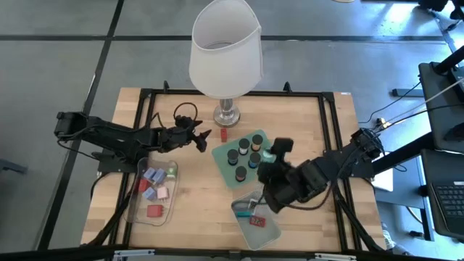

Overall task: Pick & Place Office items
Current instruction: Put the red charger adapter into the transparent bin

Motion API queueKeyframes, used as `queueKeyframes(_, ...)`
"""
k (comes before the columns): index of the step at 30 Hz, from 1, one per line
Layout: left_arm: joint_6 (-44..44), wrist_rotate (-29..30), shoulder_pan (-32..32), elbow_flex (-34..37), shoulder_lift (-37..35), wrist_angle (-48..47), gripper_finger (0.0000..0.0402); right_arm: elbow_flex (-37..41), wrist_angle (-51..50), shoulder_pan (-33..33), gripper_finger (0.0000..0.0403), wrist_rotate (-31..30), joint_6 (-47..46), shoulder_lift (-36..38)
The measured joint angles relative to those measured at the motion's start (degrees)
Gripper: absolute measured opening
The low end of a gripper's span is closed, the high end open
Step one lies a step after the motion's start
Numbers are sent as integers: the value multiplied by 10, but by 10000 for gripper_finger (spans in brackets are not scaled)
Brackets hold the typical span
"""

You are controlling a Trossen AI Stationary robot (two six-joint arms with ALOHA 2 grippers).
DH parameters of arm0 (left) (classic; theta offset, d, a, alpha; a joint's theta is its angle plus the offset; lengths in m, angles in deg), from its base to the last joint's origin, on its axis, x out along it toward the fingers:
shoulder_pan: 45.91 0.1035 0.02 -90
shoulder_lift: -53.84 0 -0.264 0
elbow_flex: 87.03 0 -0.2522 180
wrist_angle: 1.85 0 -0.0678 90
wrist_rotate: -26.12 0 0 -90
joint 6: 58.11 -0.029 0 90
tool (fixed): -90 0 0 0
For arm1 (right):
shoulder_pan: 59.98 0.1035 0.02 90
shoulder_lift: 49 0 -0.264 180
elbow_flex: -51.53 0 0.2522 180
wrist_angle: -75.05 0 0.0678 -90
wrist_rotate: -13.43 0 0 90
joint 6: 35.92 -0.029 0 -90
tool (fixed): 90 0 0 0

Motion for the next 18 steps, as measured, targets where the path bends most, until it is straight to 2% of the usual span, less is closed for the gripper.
queueKeyframes(2, 0, 0, 9, 0, 12, 24, 283, 1, -41, -14, 290, -1, -19, 0)
queueKeyframes(4, 0, -3, 18, 0, 26, 53, 283, 15, -24, -30, 290, 14, 12, 10)
queueKeyframes(7, 0, -32, 34, -9, 47, 70, 283, 36, -24, -55, 290, 42, 58, 31)
queueKeyframes(10, 0, -64, 45, -19, 72, 84, 283, 72, -24, -78, 290, 50, 44, 66)
queueKeyframes(14, 1, -86, 51, -27, 96, 89, 283, 148, -6, -93, 290, 47, -7, 153)
queueKeyframes(18, 1, -90, 51, -33, 110, 90, 283, 255, 83, -96, 291, 33, -37, 255)
